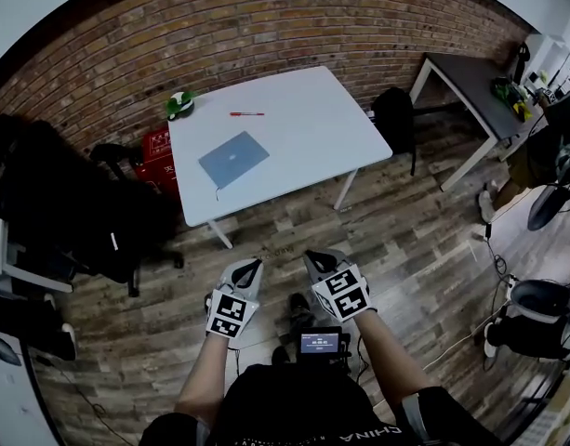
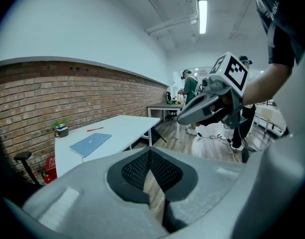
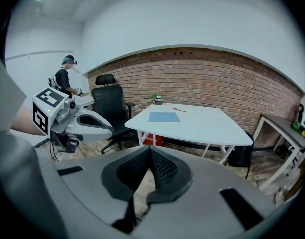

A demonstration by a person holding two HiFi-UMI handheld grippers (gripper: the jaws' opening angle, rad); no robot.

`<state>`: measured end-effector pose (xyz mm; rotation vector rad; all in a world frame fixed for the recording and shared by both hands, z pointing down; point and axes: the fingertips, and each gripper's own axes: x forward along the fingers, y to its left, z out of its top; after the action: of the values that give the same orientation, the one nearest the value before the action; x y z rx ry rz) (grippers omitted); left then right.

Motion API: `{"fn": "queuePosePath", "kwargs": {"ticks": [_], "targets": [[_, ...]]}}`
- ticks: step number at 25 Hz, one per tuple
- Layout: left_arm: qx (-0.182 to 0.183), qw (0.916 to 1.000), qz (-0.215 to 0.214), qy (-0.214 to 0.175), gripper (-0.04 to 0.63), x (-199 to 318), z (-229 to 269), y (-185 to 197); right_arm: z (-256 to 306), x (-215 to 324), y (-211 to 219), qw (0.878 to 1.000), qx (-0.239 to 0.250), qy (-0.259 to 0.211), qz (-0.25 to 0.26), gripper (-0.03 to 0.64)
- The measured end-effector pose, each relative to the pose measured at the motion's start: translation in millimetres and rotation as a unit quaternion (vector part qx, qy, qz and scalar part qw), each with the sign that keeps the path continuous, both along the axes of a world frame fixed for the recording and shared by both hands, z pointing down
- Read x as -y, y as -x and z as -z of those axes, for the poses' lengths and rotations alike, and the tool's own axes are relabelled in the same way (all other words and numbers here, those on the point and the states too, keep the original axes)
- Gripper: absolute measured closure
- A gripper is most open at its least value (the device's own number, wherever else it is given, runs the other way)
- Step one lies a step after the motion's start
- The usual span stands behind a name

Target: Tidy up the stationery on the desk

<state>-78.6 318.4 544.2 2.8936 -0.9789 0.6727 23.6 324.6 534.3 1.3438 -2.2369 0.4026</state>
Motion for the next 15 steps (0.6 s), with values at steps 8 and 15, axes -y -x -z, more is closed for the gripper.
{"fn": "queuePosePath", "kwargs": {"ticks": [8, 15], "targets": [[0.006, 0.9994, 0.033, -0.007, 0.589, 96, 13, -29, 12, 101, -34, 1.0, 0.006, -0.006, 0.027, 0.608], [0.009, 0.998, 0.062, -0.008, 0.589, 167, 22, -54, 16, 176, -63, 0.999, 0.01, -0.004, 0.05, 0.607]]}}
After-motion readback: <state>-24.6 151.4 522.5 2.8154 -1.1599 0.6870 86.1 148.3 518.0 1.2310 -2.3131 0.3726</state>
